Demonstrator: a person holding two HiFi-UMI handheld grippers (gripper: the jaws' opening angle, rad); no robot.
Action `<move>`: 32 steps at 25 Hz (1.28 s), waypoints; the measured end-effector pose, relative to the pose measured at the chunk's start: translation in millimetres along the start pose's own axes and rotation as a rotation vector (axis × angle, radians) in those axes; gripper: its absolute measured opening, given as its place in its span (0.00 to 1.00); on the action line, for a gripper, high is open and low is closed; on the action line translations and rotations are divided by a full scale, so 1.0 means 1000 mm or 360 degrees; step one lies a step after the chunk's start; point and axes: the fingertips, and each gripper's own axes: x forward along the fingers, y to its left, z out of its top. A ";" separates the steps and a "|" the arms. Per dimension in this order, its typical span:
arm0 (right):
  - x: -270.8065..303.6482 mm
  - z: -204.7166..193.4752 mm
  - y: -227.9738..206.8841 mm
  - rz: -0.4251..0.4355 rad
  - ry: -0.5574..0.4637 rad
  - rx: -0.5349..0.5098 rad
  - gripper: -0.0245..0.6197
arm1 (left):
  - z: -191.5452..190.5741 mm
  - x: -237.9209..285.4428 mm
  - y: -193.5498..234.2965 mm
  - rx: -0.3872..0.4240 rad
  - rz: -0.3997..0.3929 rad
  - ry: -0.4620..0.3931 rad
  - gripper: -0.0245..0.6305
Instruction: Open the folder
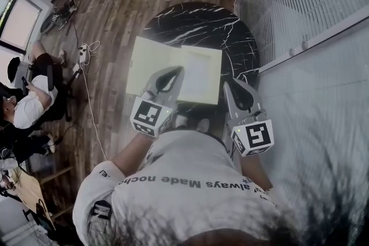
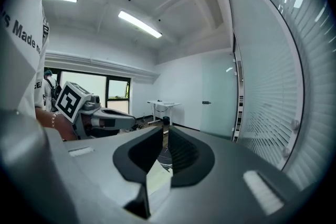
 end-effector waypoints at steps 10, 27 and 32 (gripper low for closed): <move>-0.016 0.031 0.007 0.0004 -0.0084 -0.0026 0.07 | 0.047 0.004 -0.065 -0.0018 -0.0210 -0.0179 0.04; -0.025 0.030 -0.006 -0.0023 -0.0094 -0.0021 0.05 | 0.045 0.014 -0.074 -0.0016 -0.0217 -0.0191 0.04; -0.023 0.028 -0.010 -0.0017 -0.0094 -0.0019 0.04 | 0.042 0.017 -0.073 -0.0032 -0.0202 -0.0185 0.04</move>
